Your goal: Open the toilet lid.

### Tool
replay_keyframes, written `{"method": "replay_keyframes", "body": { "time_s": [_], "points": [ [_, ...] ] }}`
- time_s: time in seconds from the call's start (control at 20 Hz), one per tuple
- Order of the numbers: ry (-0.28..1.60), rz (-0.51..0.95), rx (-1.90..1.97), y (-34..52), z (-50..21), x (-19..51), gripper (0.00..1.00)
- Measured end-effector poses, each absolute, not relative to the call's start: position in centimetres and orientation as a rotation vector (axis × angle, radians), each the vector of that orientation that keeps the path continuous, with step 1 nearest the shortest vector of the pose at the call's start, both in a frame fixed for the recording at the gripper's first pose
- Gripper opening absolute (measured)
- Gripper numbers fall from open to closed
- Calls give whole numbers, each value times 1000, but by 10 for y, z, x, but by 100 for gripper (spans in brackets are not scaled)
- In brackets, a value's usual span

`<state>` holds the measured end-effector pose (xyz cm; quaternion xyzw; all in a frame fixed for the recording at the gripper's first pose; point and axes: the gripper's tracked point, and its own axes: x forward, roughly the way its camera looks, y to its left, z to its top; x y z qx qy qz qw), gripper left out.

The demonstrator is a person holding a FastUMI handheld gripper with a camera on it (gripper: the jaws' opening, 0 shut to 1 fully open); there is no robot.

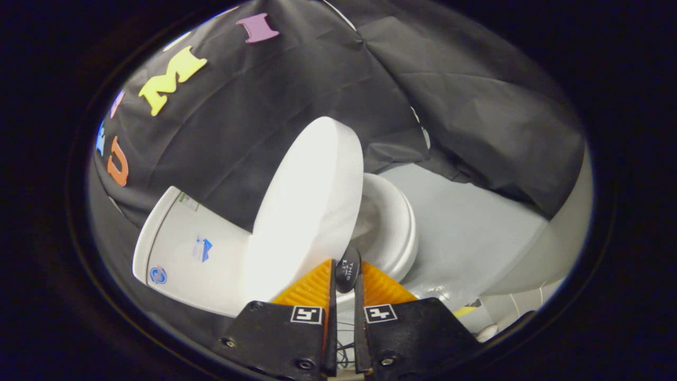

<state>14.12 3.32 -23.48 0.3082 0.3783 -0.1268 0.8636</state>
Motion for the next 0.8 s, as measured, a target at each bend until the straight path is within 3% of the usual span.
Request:
{"method": "replay_keyframes", "body": {
  "time_s": [0.8],
  "points": [
    [725,-236,380,82,-165,152,16]
  ]
}}
